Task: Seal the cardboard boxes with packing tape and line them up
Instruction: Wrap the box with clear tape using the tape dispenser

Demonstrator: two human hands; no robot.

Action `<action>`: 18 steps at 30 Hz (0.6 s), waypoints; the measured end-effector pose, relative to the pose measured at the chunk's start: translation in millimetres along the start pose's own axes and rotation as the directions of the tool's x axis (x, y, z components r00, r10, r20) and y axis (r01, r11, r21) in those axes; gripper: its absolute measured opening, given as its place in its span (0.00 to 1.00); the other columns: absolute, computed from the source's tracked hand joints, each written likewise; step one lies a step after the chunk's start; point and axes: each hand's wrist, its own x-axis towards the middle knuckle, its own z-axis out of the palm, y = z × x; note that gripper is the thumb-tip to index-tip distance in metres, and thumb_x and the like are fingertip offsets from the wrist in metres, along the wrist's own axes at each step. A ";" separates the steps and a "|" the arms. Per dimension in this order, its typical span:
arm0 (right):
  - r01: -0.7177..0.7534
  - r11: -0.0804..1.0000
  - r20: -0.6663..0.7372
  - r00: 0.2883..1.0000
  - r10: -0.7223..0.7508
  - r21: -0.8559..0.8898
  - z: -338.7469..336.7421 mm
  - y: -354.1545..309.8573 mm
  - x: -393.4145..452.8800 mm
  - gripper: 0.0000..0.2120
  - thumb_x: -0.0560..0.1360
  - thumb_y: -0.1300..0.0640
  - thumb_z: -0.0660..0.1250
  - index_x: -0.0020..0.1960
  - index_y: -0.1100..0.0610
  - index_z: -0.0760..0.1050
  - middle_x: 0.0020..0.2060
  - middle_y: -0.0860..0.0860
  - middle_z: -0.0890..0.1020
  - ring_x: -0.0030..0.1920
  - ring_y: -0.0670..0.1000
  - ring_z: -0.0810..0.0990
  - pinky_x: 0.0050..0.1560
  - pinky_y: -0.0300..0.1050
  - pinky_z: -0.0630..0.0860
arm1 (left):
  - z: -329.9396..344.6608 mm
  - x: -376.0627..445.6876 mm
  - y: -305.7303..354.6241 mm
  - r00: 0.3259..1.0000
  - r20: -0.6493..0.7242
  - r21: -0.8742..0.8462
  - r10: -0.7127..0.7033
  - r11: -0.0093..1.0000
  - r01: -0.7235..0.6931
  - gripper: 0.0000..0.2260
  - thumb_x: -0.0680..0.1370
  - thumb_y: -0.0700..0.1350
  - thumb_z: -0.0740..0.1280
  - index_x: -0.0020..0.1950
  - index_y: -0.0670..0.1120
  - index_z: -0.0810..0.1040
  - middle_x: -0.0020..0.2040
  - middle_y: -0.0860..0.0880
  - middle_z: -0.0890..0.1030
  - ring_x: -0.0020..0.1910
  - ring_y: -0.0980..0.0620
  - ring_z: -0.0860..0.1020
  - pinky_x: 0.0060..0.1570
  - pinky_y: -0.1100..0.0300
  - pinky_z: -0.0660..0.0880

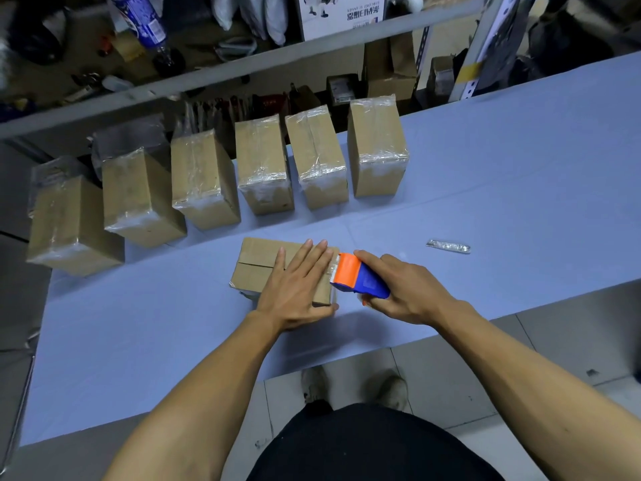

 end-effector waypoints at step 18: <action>-0.054 0.951 0.082 0.993 0.082 -0.303 -7.9 -2.1 -1.7 0.35 0.76 0.35 0.61 0.79 0.39 0.51 0.57 0.51 0.74 0.52 0.57 0.78 0.40 0.45 0.65 | 1.6 -1.9 1.8 0.999 -0.028 0.016 0.014 1.000 -0.014 0.44 0.72 0.71 0.57 0.80 0.53 0.42 0.81 0.55 0.43 0.79 0.52 0.40 0.74 0.37 0.40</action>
